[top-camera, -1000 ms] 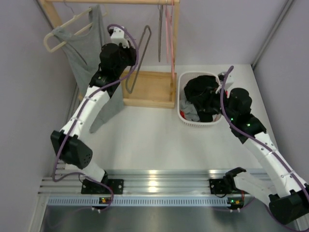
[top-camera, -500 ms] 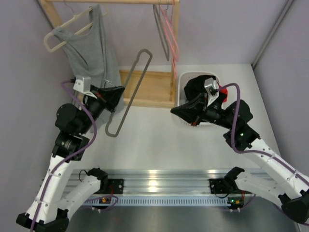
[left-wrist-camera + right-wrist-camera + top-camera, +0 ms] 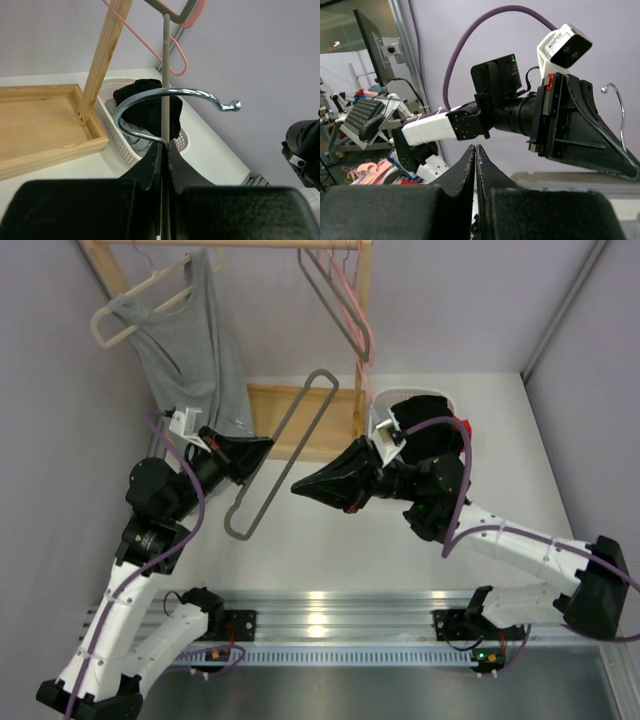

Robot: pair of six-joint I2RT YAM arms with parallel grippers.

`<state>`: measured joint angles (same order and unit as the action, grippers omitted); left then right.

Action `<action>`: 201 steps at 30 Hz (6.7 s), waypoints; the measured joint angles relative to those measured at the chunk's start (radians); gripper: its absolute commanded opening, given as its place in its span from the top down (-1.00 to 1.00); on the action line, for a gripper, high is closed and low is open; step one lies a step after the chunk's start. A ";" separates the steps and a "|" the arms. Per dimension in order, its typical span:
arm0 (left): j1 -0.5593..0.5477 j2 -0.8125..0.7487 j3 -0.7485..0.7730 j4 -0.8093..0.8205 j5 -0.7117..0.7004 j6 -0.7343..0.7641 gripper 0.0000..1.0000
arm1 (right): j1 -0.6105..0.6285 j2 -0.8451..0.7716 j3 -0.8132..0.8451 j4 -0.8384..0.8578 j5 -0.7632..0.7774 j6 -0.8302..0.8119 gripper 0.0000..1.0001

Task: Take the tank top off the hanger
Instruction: Place the hanger at the clothesline.

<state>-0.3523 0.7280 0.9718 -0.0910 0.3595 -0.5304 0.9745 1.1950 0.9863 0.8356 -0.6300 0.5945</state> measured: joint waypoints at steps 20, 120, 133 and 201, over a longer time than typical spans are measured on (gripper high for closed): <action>0.000 -0.099 -0.040 0.000 0.037 -0.058 1.00 | 0.073 0.392 0.301 0.234 0.079 0.033 1.00; 0.003 0.049 0.097 -0.113 -0.145 0.203 1.00 | 0.205 -0.282 0.222 -0.414 0.996 -0.673 -0.62; 0.003 0.337 0.404 -0.136 -0.303 0.363 1.00 | 0.205 -0.449 0.093 -0.617 1.168 -0.661 -0.89; 0.005 1.373 1.443 0.129 -0.295 0.366 0.04 | 0.205 -0.614 0.097 -0.881 1.239 -0.609 -0.99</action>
<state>-0.3470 2.1014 2.4145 0.0376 0.0643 -0.1646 1.1797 0.5808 1.0828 -0.0456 0.6090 -0.0143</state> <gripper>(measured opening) 0.388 0.992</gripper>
